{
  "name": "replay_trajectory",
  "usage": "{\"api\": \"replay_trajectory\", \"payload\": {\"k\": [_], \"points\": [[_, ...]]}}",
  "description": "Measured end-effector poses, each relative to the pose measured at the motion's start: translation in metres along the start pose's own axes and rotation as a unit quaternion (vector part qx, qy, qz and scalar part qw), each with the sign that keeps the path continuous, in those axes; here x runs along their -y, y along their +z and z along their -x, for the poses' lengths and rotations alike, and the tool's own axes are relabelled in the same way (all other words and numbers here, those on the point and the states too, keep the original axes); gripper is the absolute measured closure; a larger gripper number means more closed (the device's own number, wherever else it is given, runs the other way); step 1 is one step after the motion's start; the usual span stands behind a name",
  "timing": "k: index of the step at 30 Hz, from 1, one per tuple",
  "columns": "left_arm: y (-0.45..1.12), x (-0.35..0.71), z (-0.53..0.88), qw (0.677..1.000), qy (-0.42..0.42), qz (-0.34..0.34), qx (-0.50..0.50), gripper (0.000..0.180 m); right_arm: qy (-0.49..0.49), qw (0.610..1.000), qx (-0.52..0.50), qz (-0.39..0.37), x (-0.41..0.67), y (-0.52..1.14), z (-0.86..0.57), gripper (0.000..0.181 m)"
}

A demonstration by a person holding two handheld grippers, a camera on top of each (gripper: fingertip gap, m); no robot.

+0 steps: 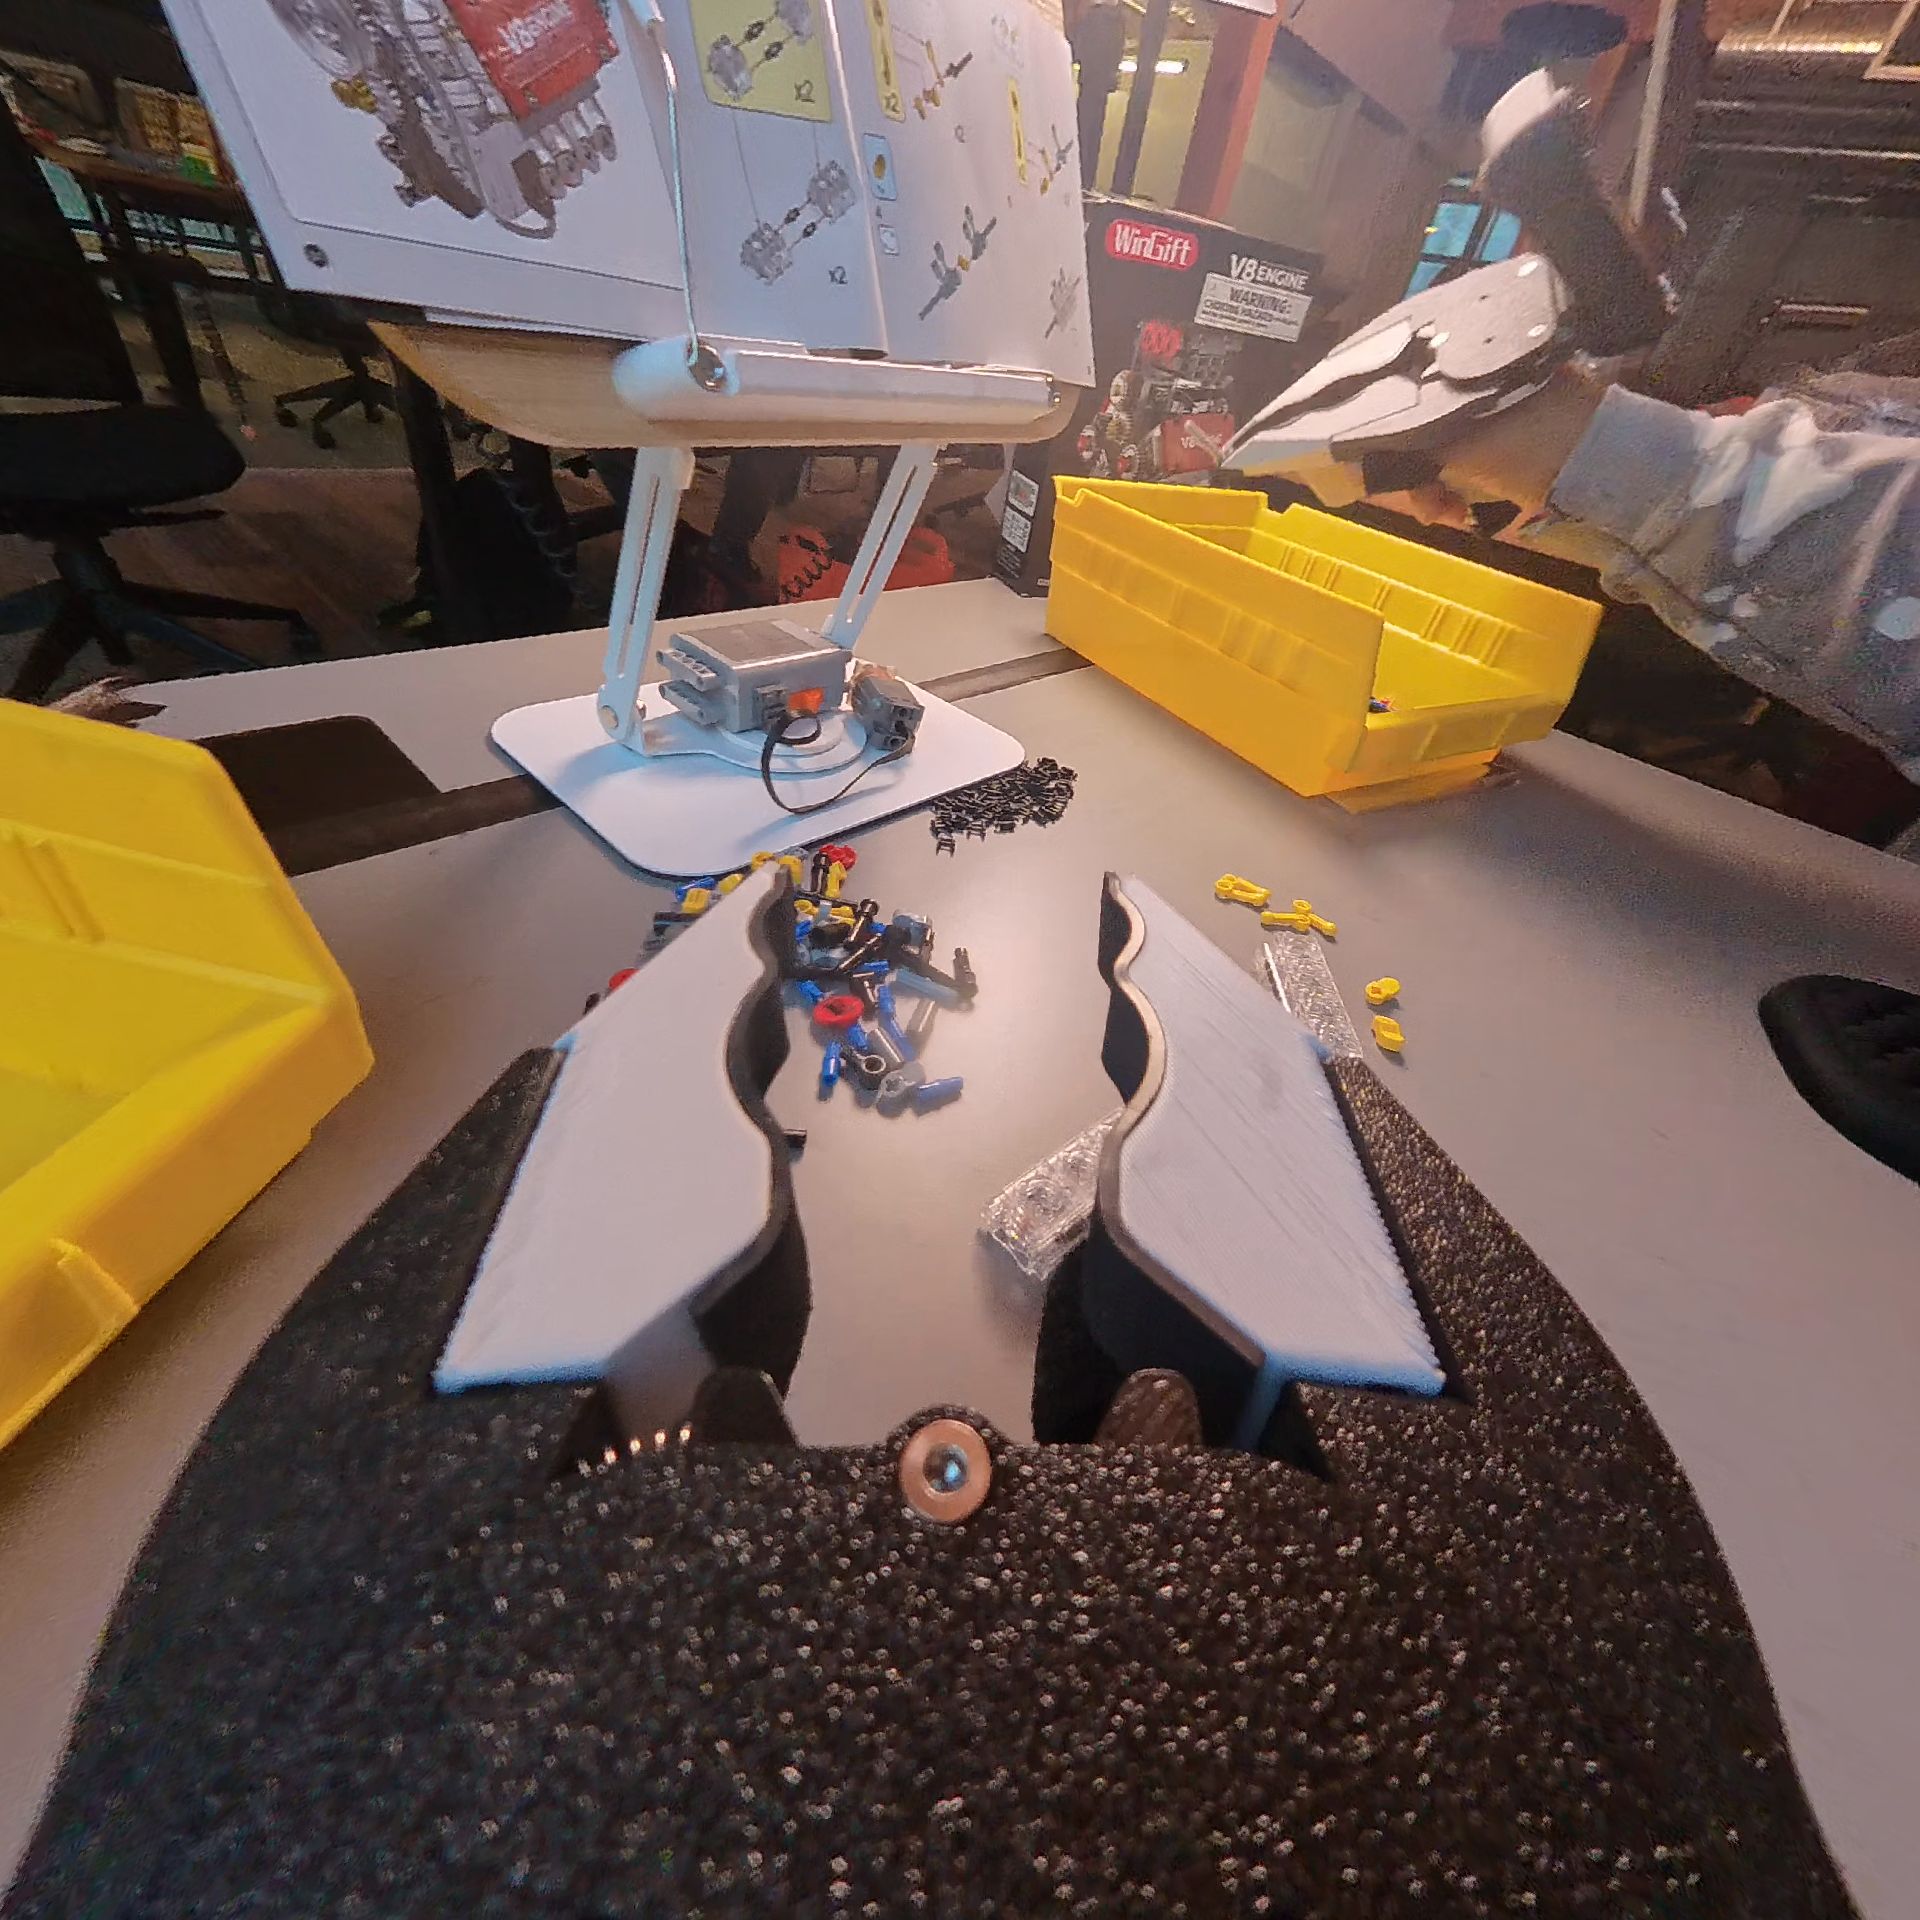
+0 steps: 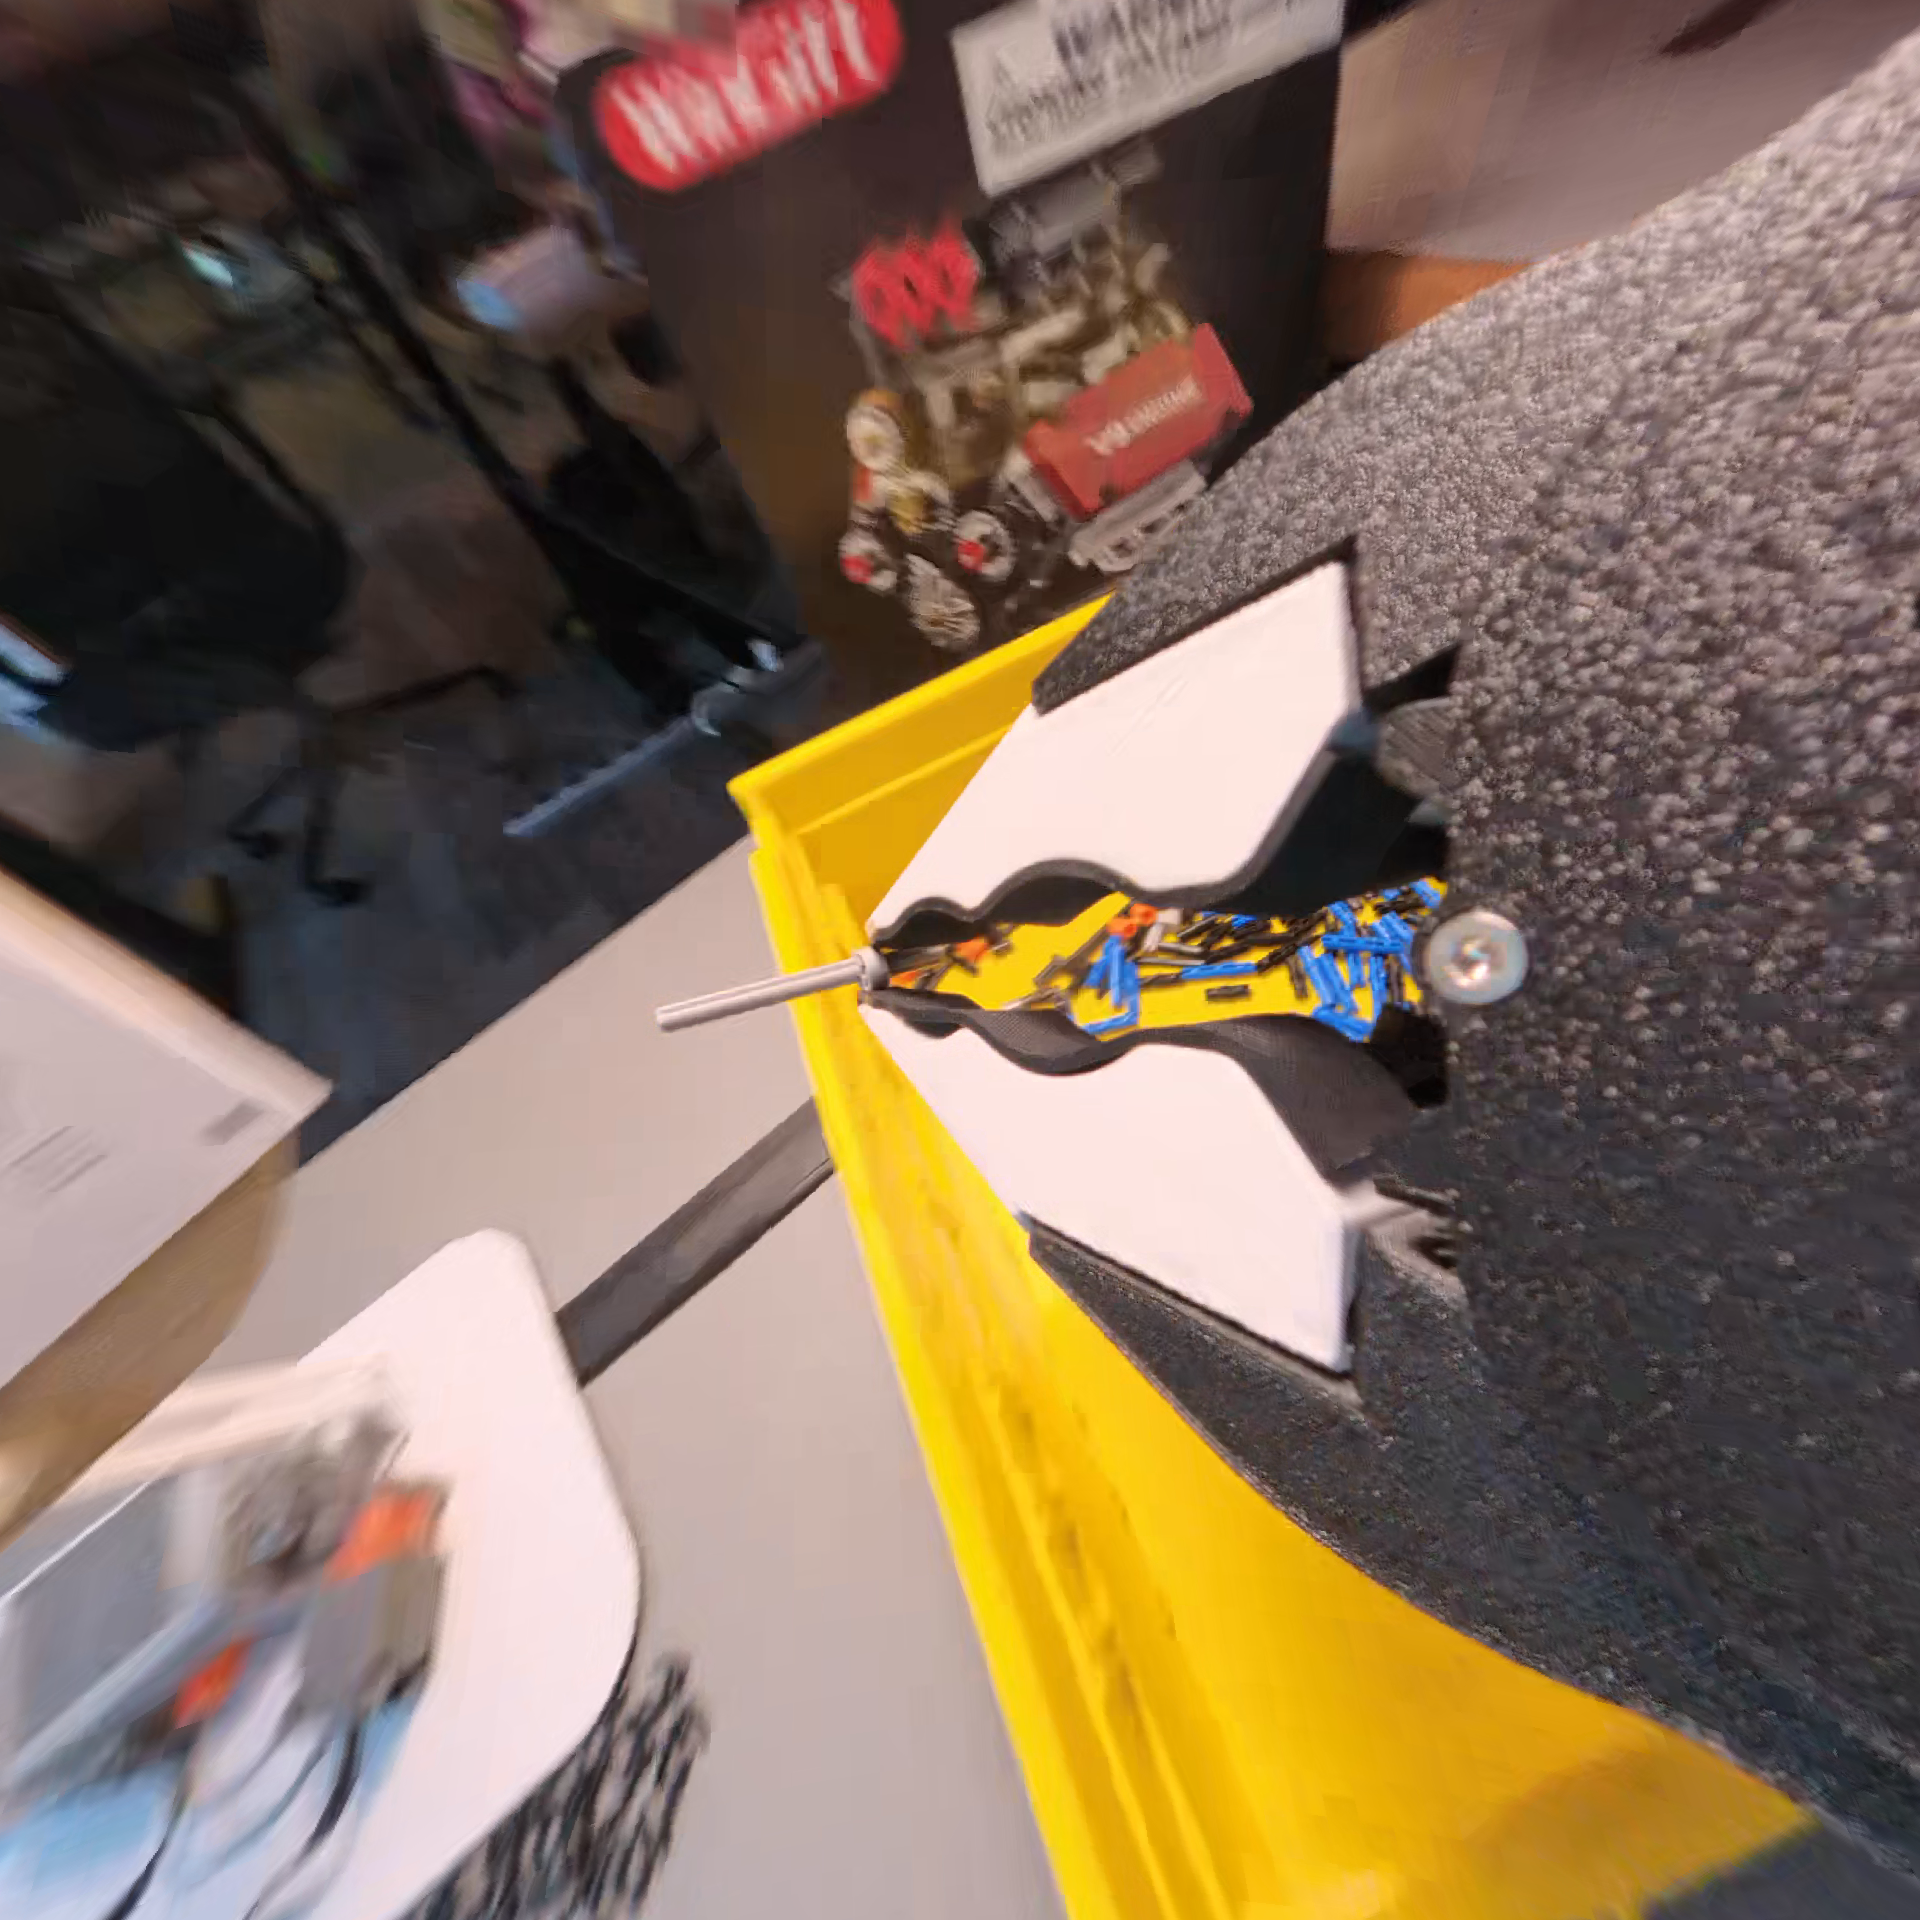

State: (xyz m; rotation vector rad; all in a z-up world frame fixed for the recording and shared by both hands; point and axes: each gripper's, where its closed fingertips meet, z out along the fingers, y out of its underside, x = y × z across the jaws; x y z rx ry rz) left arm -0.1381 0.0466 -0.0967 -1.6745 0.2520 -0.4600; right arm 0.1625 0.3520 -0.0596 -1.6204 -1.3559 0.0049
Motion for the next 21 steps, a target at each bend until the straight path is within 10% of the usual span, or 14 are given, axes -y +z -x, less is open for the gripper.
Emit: {"api": "replay_trajectory", "payload": {"k": [9,21], "points": [[0.017,0.006,-0.084,0.991,0.003,-0.006,-0.134,0.126,-0.251,0.924,-0.047,-0.285,0.140,-0.131,0.196,0.174],[0.001,0.026,-0.135,0.974,-0.024,-0.042,-0.222,0.156,-0.301,0.875,-0.072,-0.371,0.175,-0.123,0.309,0.174]]}}
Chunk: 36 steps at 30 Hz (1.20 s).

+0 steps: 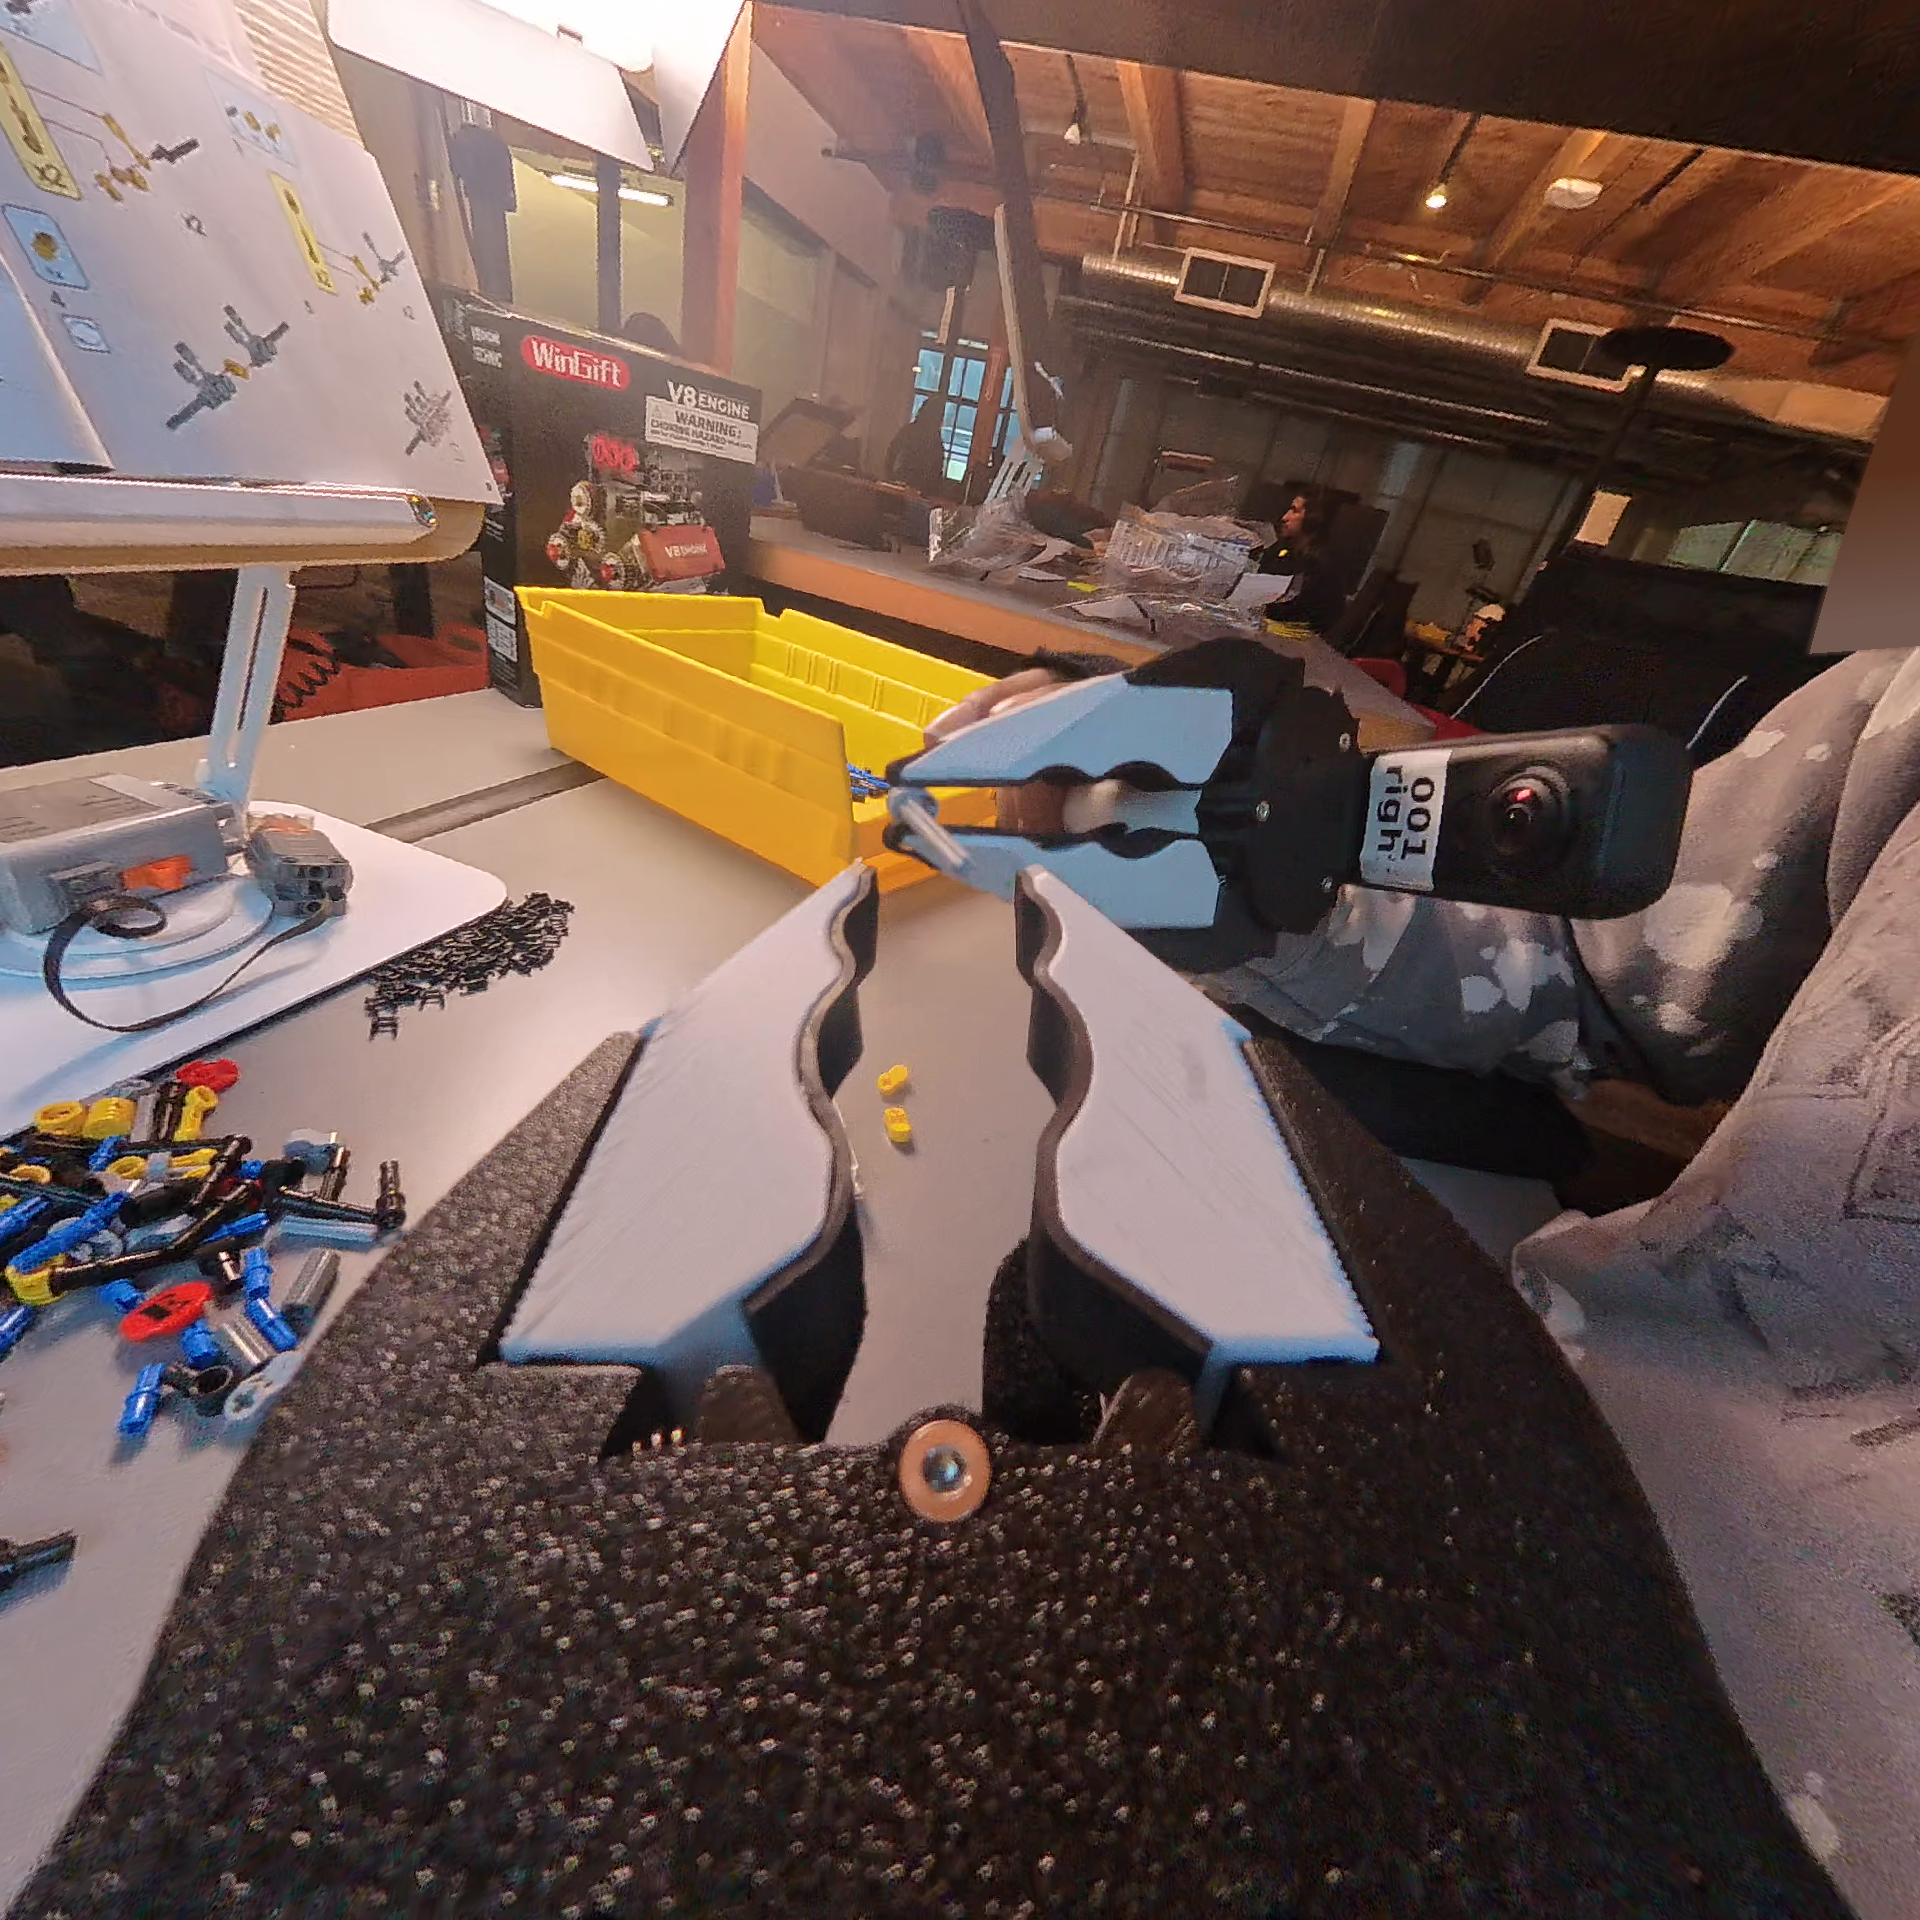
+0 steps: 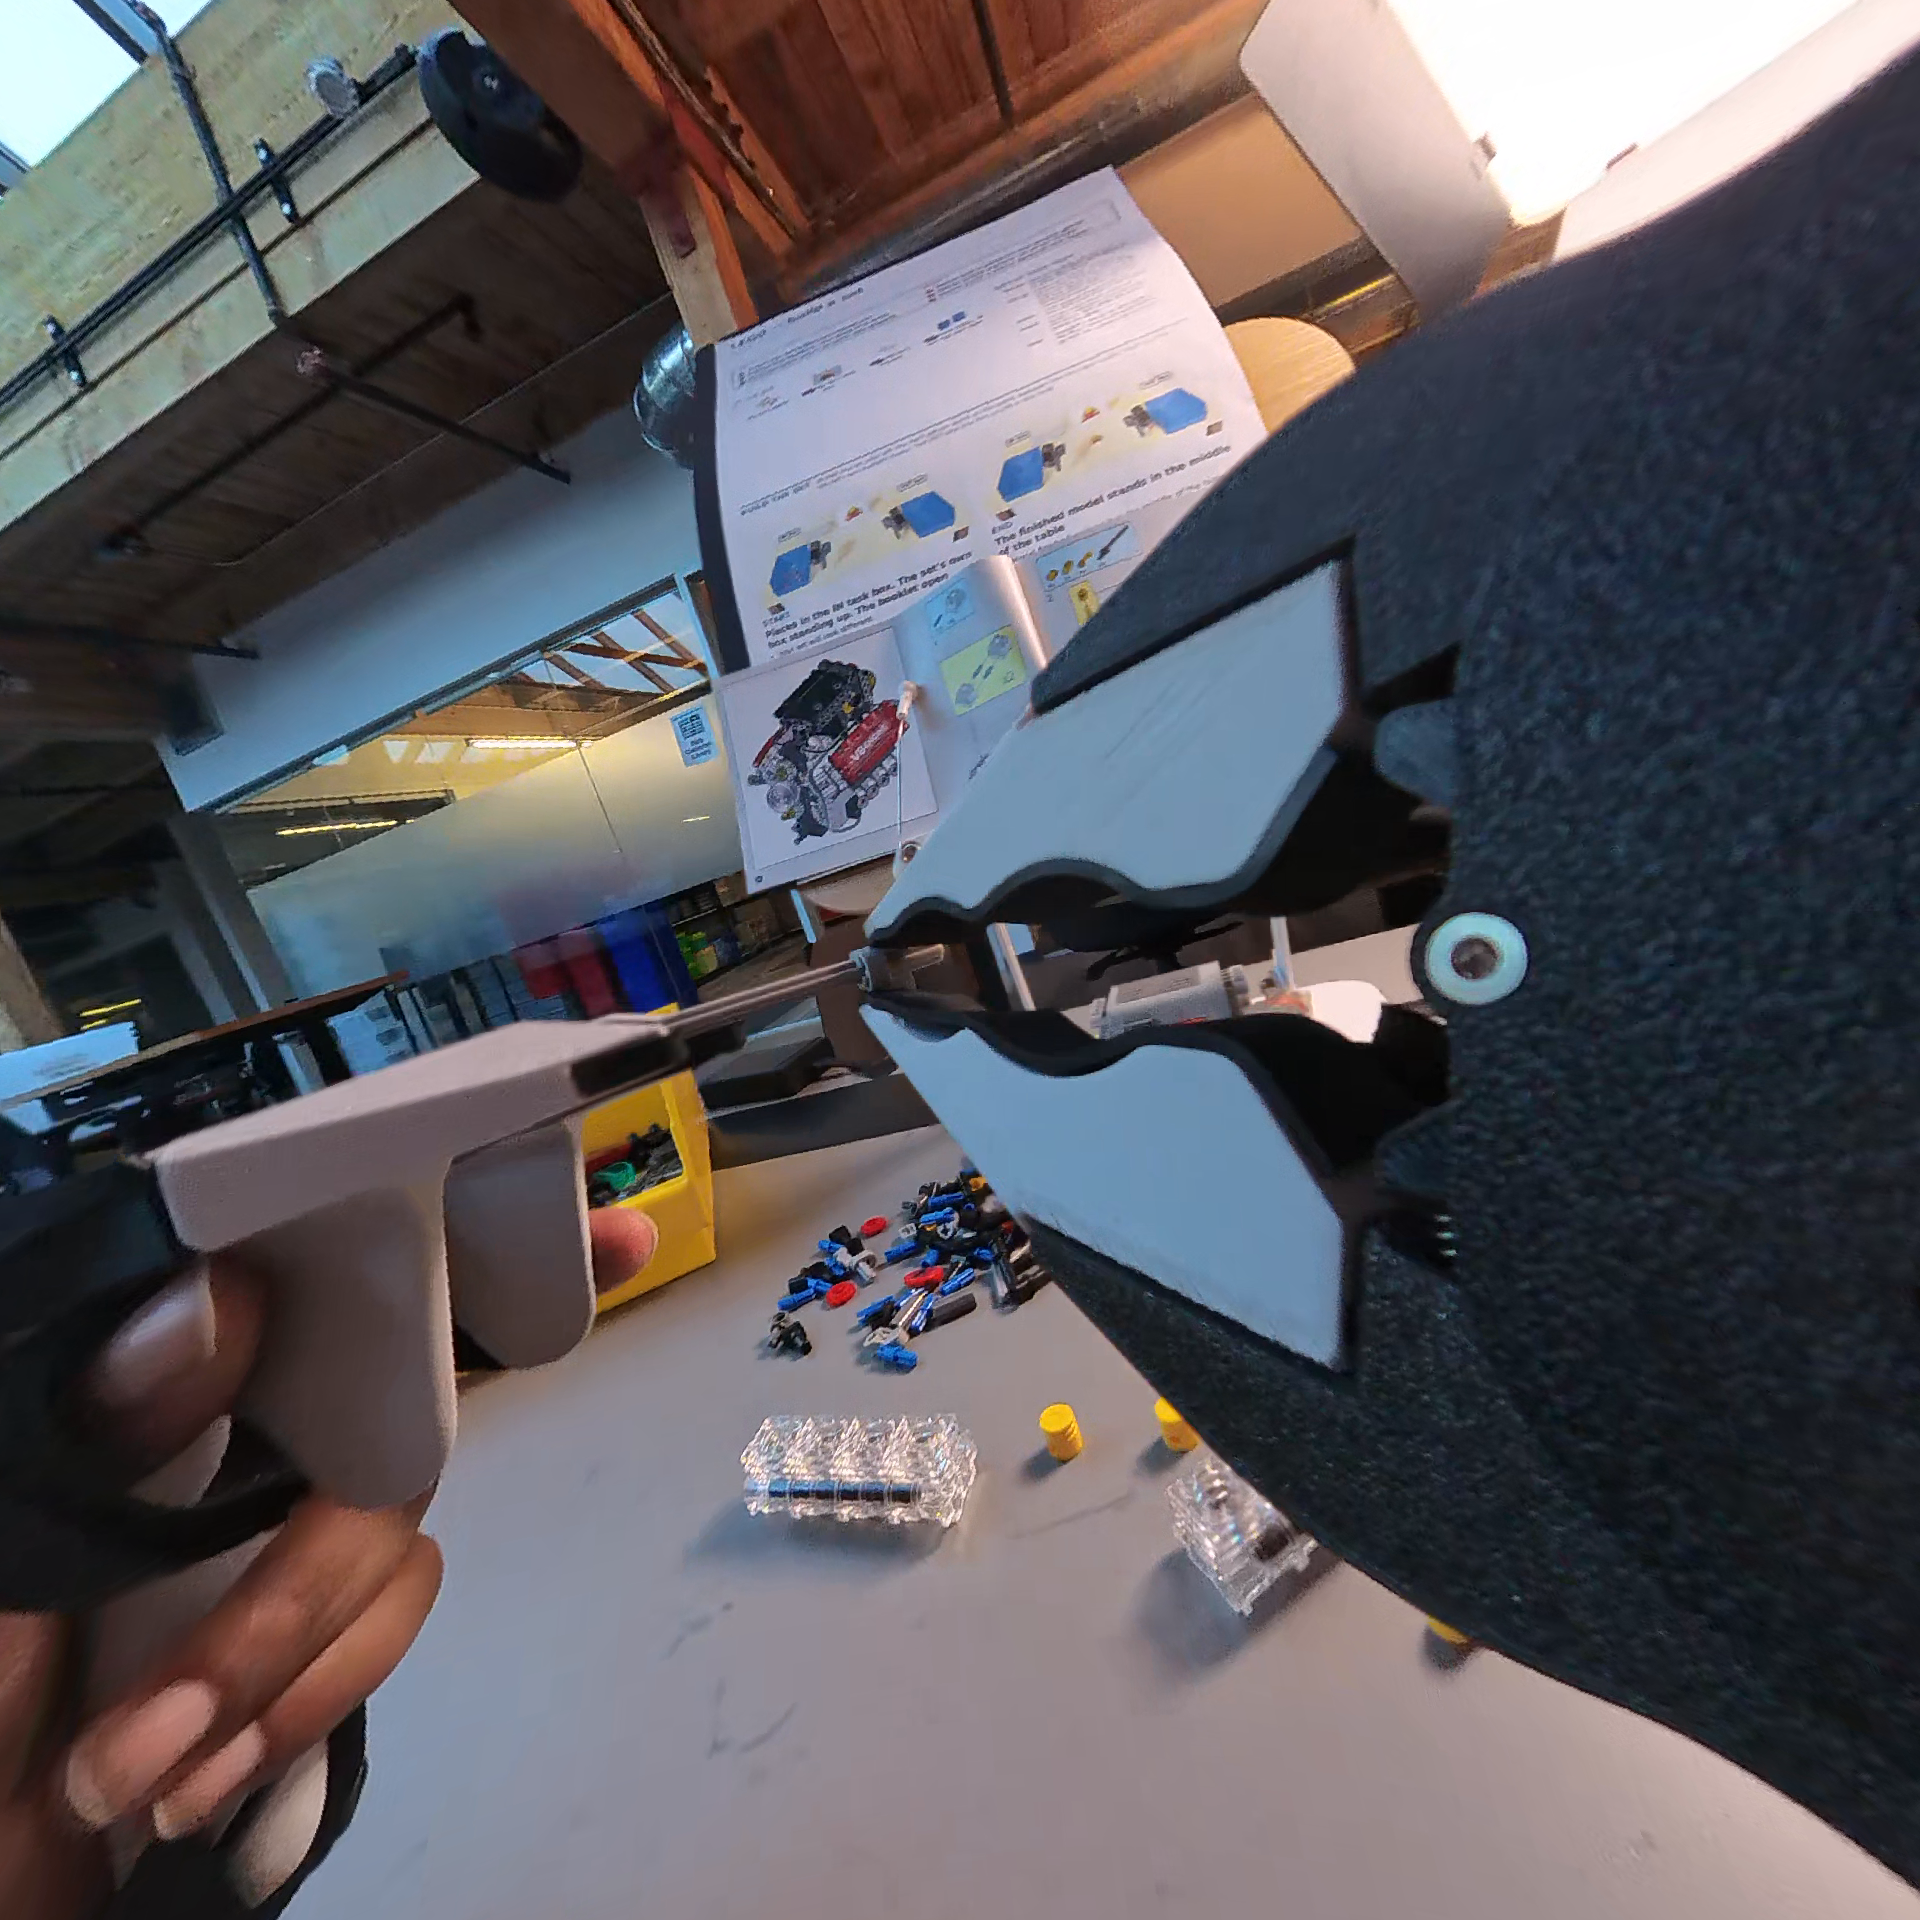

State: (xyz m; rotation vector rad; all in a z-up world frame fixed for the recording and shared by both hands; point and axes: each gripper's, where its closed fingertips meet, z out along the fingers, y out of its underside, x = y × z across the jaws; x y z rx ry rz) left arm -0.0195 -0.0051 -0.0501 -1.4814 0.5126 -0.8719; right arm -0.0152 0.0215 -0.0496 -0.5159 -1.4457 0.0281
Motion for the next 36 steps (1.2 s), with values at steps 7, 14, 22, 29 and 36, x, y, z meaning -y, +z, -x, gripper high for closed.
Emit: {"api": "replay_trajectory", "payload": {"k": [7,14,22,29,36], "points": [[-0.001,-0.009,0.008,0.999,0.015,0.034,0.026,0.177,-0.021,1.000,0.001,-0.011,0.007,0.005,0.011,0.174],[-0.009,0.010,-0.004,0.992,0.120,-0.016,0.026,0.178,0.324,0.938,0.082,-0.091,0.016,-0.002,-0.004,0.149],[-0.011,0.018,-0.022,0.988,0.130,-0.079,-0.032,0.178,0.577,0.764,0.200,-0.206,0.043,-0.016,-0.016,0.172],[-0.008,0.009,-0.024,0.988,0.128,-0.070,-0.051,0.177,0.561,0.776,0.198,-0.210,0.050,-0.020,-0.017,0.177],[-0.003,-0.001,-0.021,0.988,0.139,-0.046,-0.043,0.176,0.533,0.796,0.202,-0.206,0.050,-0.022,-0.012,0.177]]}}
